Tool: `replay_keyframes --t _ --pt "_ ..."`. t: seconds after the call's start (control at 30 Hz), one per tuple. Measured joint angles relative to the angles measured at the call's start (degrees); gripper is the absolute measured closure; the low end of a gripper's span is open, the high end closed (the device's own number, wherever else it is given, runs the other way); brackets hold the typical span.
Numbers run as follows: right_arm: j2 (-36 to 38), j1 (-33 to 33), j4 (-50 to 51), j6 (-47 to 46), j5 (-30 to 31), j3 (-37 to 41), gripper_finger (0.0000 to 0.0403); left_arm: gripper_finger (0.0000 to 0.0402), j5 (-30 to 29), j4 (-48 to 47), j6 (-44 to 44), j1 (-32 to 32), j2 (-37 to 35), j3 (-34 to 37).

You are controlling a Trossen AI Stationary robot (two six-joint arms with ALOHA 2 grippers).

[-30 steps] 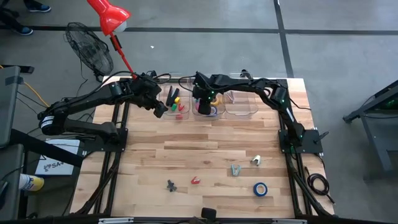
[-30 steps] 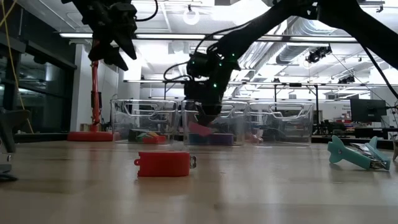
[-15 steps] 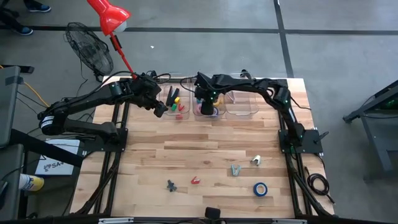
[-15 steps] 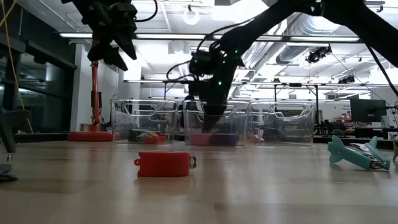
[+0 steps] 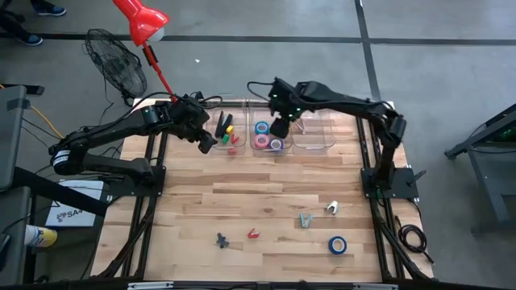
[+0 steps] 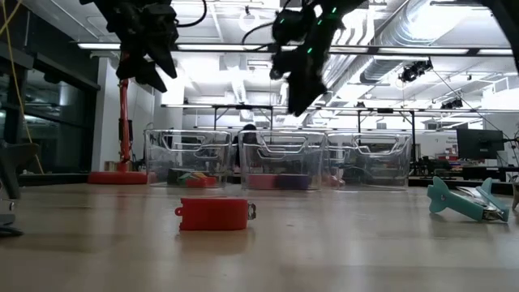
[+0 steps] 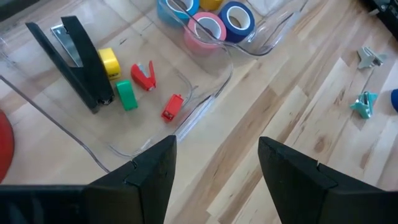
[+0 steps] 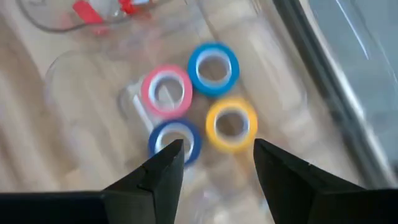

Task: Pick and place Stapler, Stapler remover, tape
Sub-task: Put the blue tape into the middle transparent bin

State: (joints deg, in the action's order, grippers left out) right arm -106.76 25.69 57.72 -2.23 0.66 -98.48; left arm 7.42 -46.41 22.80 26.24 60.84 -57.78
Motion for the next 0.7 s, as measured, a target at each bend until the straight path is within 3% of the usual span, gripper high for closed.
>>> replay_keyframes --t 0.37,0.7 --pt "10.92 -7.35 21.39 -17.91 -1.22 -0.04 0.0218 0.0179 0.04 0.02 -6.24 0.0 0.0 0.0" --pt "12.39 -27.59 28.4 -43.47 -1.04 -0.04 0.0218 0.0179 1.7 -0.11 -11.11 0.0 0.0 0.0"
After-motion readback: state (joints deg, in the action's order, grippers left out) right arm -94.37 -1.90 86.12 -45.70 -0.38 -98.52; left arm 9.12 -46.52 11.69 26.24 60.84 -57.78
